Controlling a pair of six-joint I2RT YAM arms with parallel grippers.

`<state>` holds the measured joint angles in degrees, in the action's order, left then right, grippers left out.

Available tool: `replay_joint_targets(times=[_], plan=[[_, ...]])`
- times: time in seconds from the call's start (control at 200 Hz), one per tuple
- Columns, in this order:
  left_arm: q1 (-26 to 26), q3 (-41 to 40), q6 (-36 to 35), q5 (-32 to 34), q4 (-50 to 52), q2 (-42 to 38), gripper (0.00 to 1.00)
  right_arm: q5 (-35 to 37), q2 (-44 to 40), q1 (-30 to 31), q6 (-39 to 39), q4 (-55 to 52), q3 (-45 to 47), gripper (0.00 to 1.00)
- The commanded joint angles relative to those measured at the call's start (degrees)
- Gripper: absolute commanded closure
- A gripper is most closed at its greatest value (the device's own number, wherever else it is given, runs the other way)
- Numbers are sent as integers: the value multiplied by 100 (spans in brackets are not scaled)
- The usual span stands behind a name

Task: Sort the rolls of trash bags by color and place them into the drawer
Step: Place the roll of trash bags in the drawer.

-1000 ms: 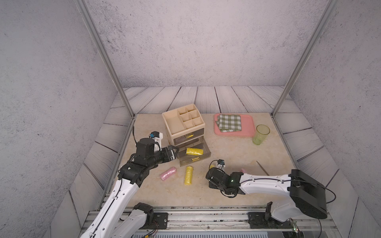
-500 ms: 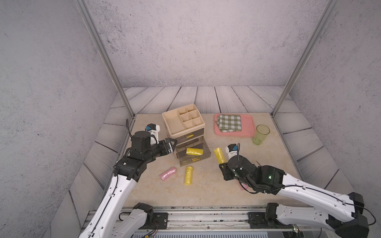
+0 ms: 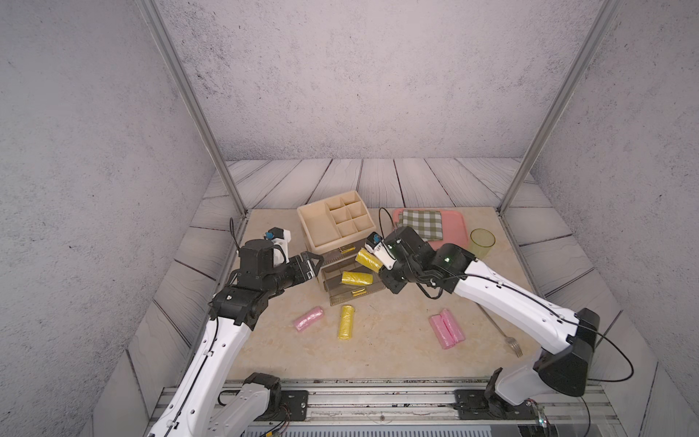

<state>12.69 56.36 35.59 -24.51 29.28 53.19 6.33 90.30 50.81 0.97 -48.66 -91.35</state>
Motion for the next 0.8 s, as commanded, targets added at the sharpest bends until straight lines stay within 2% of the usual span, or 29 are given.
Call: replay_joint_targets(times=[0.0, 0.15, 0.23, 0.4, 0.515, 0.796], plan=[[-65, -166, 170, -246, -200, -104, 25, -297, 551, -97, 833, -354, -557, 77], [-95, -239, 152, -287, -194, -124, 25, -436, 1161, -97, 1290, -628, -1045, 76], [-115, -239, 149, -321, -216, -115, 25, -254, 1390, -97, 1411, -731, -1183, 75], [-143, -200, 137, -363, -237, -83, 25, 193, 1694, -165, 1404, -688, -1346, 59], [-160, -170, 141, -357, -234, -56, 25, 519, 1710, -235, 1279, -481, -1350, 45], [-161, -55, 19, -213, 59, -58, 25, 997, 1320, -264, 833, 126, -1306, 41]])
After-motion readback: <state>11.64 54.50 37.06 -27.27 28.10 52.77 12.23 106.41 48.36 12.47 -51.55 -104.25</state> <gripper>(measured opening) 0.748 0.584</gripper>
